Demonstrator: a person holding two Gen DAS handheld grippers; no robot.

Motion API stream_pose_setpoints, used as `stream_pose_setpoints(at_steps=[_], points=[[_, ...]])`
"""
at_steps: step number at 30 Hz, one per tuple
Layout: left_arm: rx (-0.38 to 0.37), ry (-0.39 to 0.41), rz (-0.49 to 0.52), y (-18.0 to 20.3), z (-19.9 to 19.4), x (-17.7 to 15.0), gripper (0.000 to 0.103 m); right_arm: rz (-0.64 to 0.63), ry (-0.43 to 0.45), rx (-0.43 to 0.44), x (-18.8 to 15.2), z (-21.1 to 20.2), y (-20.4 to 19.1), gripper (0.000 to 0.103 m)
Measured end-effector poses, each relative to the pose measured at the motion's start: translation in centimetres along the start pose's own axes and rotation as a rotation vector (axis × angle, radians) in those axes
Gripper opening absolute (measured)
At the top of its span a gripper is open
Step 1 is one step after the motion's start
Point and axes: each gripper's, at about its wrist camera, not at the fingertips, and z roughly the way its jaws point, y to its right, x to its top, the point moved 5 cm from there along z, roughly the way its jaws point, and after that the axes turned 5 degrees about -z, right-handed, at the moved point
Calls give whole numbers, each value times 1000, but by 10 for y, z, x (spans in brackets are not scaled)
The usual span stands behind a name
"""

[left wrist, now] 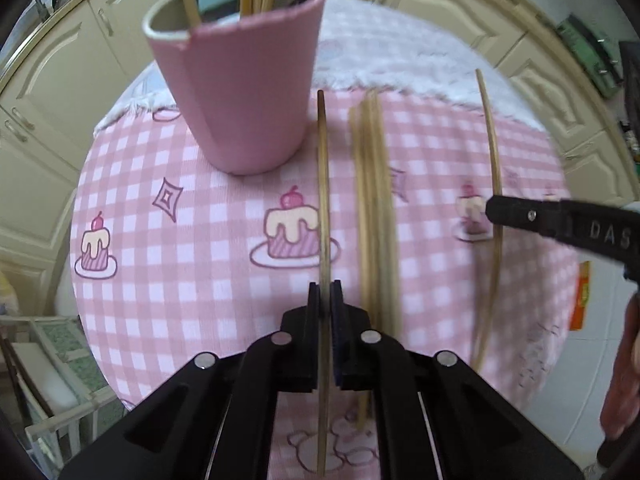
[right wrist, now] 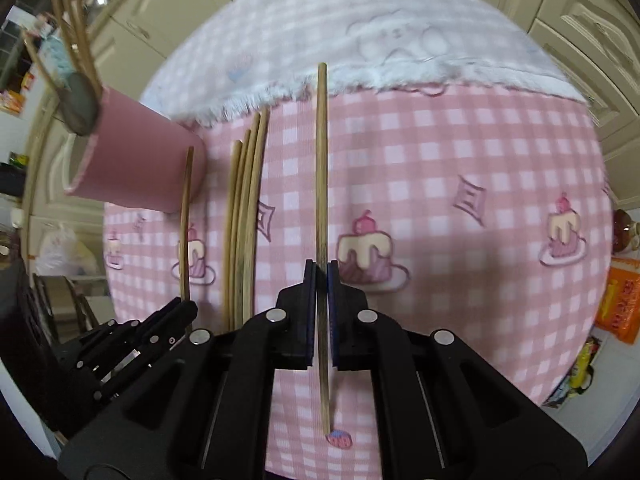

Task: Organize utensils
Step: 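Close the left tool on one chopstick while the right tool grasps another, then lift both held chopsticks up and carry them over the pink cup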

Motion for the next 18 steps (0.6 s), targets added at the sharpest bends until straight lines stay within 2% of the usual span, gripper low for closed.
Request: stream_pose_setpoints(at_steps=[4,9,15,18], points=[[-90,64,17,7,-30,-7,5,-13,95,55,-9,-40,-4,5],[-191,209,56,17,-85,-6,5,-15,182,86,-10,-77,-10,5],[-214,397,38,14,-151,14,5,-67,256,100,-11,-111,-21,5],[-196,511,20,4,-189,33,5,-103,284,115,-6,-128,-32,5]])
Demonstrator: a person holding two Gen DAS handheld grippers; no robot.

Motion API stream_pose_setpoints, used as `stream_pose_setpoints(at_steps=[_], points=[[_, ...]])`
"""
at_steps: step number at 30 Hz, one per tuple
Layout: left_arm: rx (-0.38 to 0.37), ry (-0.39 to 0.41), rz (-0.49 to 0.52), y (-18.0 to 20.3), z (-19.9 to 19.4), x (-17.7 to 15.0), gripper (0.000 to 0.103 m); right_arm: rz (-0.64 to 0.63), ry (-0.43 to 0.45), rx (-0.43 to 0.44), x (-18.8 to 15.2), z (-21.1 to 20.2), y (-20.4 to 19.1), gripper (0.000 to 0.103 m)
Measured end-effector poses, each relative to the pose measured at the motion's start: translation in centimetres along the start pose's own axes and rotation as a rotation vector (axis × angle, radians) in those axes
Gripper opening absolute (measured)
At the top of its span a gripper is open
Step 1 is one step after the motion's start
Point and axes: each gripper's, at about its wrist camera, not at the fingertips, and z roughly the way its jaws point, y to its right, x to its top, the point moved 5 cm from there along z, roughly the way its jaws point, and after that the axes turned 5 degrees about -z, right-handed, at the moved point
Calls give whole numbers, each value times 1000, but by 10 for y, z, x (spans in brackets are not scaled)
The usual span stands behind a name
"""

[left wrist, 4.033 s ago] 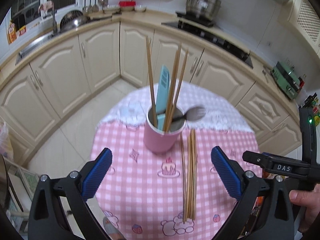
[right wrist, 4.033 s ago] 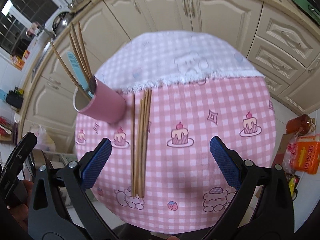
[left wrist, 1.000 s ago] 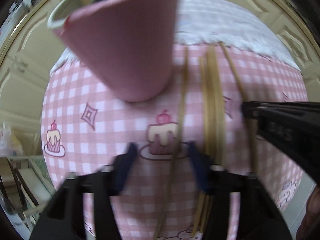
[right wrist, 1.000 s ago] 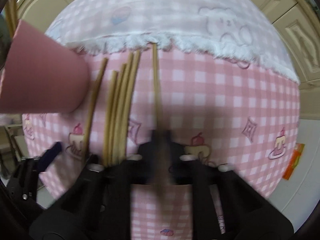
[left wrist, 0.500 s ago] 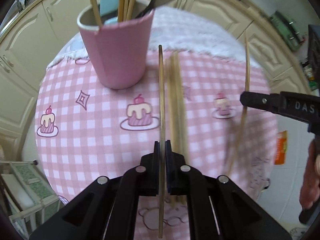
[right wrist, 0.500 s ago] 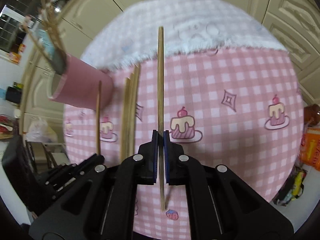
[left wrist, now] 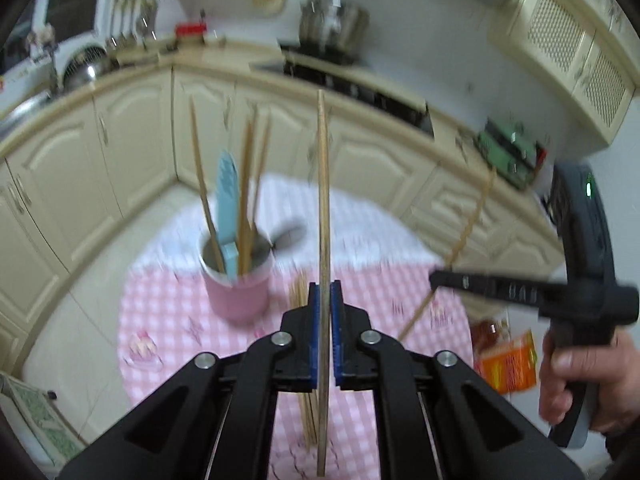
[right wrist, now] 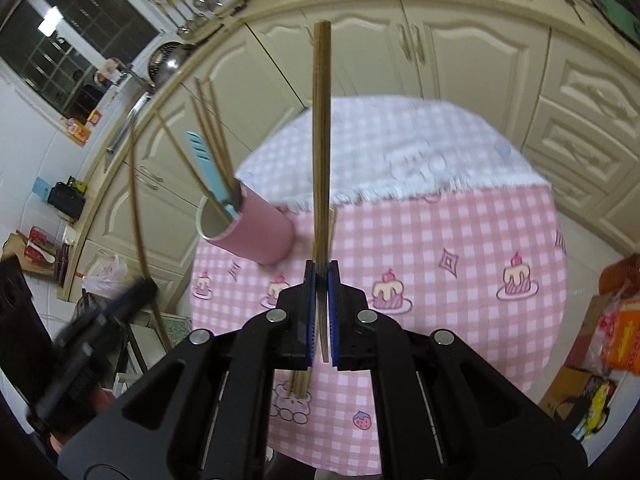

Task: Organize utensils
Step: 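Lift both held chopsticks up and carry them over the pink cup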

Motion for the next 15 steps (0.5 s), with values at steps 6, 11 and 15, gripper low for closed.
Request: stream_pose_setpoints(at_steps=[6,11,15], points=[[52,192,-46,-16,-32,55,5,-76,74,51,24,-30,-41,5],[61,268,-67,-29,-31,90,5,-138,135,94,60,-43,-69,5],[30,304,-105,-38,-21,112,5,-176,167,117,87,-43,-85,5]])
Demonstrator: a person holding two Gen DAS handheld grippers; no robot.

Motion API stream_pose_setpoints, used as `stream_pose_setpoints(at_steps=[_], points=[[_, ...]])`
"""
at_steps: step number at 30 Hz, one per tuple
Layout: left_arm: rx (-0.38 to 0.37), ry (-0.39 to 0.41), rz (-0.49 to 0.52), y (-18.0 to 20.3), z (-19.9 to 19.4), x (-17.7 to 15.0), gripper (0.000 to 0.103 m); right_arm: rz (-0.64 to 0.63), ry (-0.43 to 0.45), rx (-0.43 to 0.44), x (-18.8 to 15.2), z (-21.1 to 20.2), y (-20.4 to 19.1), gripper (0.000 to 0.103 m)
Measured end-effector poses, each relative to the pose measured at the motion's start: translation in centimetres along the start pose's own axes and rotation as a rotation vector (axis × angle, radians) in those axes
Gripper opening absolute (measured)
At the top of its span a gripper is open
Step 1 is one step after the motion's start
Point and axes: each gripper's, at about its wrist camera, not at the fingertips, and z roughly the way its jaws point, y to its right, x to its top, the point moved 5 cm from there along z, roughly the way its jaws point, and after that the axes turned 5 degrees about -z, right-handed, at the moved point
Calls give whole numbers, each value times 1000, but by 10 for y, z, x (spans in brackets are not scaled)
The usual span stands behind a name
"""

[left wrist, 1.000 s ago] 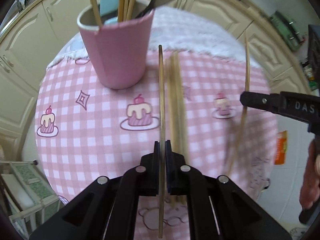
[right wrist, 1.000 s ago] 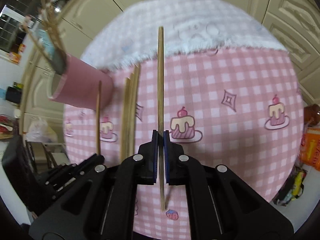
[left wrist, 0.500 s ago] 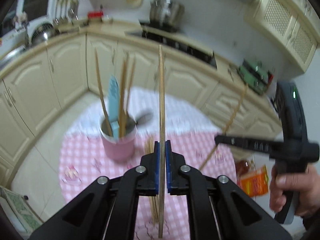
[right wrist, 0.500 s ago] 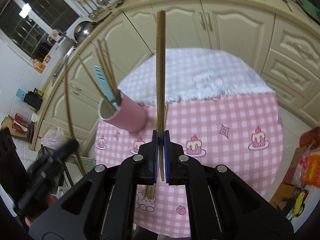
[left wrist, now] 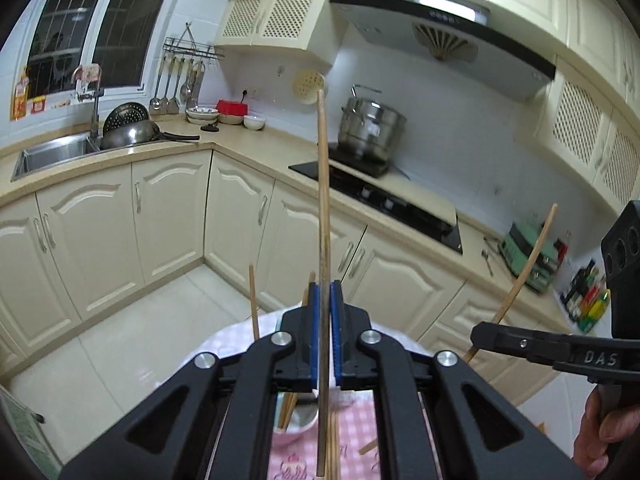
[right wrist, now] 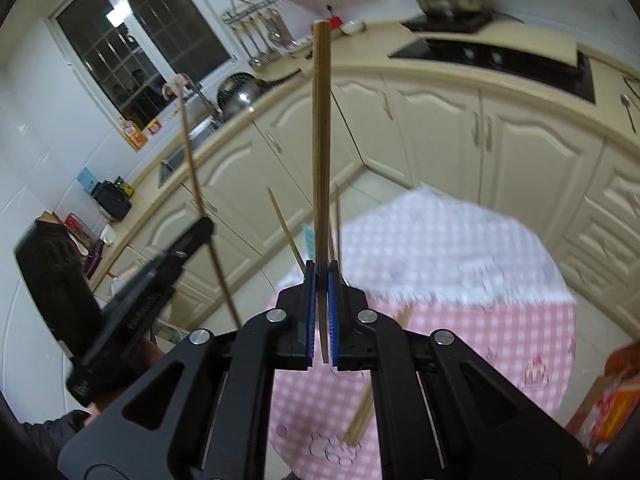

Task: Organize utensils
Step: 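Lift both held chopsticks up and carry them over the pink cup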

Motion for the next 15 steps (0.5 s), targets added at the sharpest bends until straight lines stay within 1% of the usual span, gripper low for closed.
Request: stream_pose_setpoints(at_steps=[3,8,15], points=[[-25,16,-34,-9,17,7,5,-31,3,10,15,13,-5,5],[-30,36,-49,-23,42,8,5,-54,-6,11,25,31,-8,5],[-26,25,-48,-35,72,-11,5,-77,-51,-1,23,72,-3,5]])
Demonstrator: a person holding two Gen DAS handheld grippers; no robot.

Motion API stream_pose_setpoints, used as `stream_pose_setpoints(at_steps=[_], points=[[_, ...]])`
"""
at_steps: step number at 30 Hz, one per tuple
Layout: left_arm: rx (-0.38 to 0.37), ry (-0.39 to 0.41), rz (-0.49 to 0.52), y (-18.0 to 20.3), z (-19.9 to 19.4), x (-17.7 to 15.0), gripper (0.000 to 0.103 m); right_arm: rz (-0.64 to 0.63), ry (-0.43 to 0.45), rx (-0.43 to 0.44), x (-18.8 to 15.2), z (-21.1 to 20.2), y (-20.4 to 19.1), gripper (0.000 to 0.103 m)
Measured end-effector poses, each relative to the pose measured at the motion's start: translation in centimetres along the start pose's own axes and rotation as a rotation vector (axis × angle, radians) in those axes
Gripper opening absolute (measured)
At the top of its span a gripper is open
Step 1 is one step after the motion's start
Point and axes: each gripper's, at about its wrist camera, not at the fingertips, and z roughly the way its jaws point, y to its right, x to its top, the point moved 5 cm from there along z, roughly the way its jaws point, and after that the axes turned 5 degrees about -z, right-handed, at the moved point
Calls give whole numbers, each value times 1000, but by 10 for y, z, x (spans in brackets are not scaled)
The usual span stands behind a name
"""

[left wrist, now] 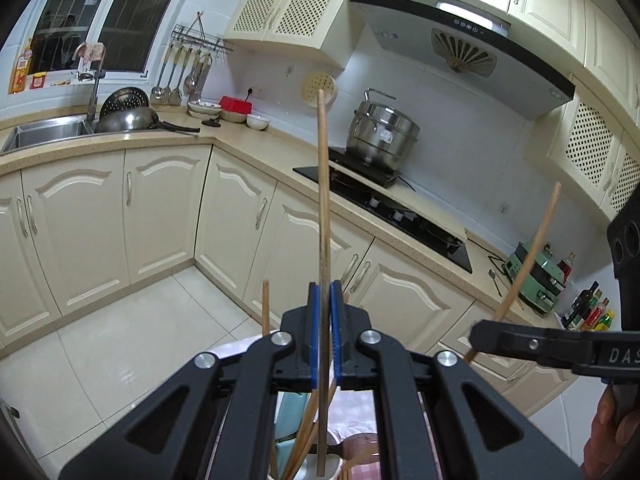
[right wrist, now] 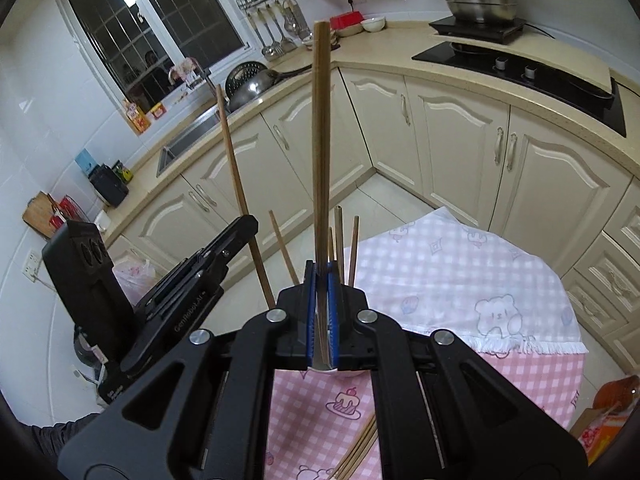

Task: Organize utensils
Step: 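Lift both held chopsticks up and carry them over the pink cup, then lower both chopsticks into the pink cup and open both tools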

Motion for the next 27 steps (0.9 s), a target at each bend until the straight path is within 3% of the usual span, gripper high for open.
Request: stream_pose_setpoints(at_steps=[16,17,18,19,20,21,22,25,27], points=[[1,-75,43,-14,28,-43,7,22,-140,-40,-26,55,9,7],[6,-83,47,-14,27,-45,16,32,-144,-42,-27,55,11,8],[12,-91,49,-15,23,-47,35,43,-146,-44,-28,54,13,10],[15,-90,41,-16,20,-46,43,59,-141,-49,-29,50,16,23],[13,-88,32,-17,15,-46,50,68,-134,-50,-27,48,17,50],[13,-92,30,-18,12,-45,51,84,-112,-51,-27,41,19,65],[19,-95,33,-18,8,-45,54,92,-95,-54,-25,36,20,71],[48,-105,38,-19,-5,-42,67,125,-70,-55,-22,22,25,73],[76,-119,45,-18,-13,-40,82,152,-42,-63,-19,11,29,86]])
